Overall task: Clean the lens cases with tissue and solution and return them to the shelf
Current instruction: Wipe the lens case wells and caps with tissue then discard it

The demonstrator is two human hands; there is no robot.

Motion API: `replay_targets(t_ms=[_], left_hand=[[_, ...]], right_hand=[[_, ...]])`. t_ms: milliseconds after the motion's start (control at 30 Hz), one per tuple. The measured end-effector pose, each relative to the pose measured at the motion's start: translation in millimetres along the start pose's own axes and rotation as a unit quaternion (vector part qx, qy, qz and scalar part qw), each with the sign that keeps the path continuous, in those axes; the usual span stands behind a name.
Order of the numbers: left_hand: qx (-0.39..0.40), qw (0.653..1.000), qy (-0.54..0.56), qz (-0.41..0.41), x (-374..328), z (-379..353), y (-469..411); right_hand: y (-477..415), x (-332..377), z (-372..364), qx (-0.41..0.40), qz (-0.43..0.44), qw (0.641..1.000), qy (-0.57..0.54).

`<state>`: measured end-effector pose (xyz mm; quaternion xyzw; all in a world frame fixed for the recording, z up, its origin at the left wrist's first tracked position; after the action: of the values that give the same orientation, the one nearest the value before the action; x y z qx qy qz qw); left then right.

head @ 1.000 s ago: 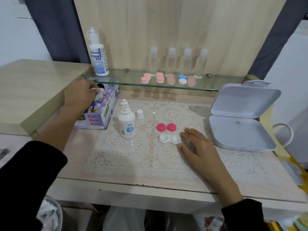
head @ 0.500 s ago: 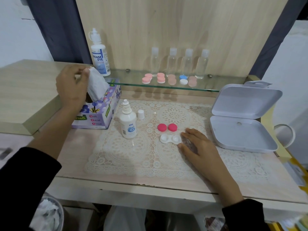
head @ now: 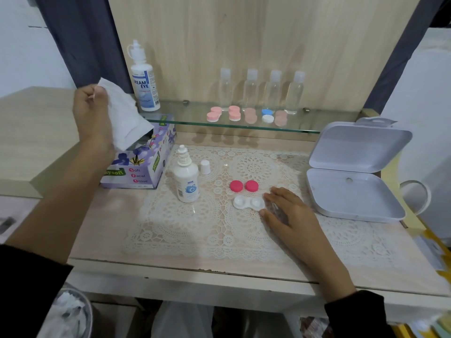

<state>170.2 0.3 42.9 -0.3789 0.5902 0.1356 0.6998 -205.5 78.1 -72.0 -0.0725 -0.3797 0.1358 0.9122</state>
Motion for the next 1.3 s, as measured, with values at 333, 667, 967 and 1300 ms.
replay_targets(t_ms=[333, 667, 967, 1300], left_hand=[[0.032, 0.998, 0.041, -0.019, -2, 28, 49], [0.157, 0.927, -0.118, -0.321, -38, -46, 205], [0.359, 0.845, -0.247, -0.309, 9, -100, 205], [0.392, 0.849, -0.248, -0.253, 16, -99, 202]], right_hand=[[2, 2, -1, -0.002, 0.028, 0.999, 0.034], [3, 1, -3, 0.002, 0.026, 0.999, 0.036], [1, 0, -3, -0.006, 0.028, 0.999, 0.038], [0, -4, -4, -0.019, 0.029, 0.999, 0.024]])
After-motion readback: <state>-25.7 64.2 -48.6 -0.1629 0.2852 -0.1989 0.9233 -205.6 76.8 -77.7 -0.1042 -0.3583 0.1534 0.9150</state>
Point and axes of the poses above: each hand's wrist, its own y-axis away from the middle knuckle, its own z-axis out of the back of the hand, x = y × z, the point moved 5 cm from there along -y, towards the middle knuckle, and after that the axes turned 9 degrees about -y, right-handed, at the moved point
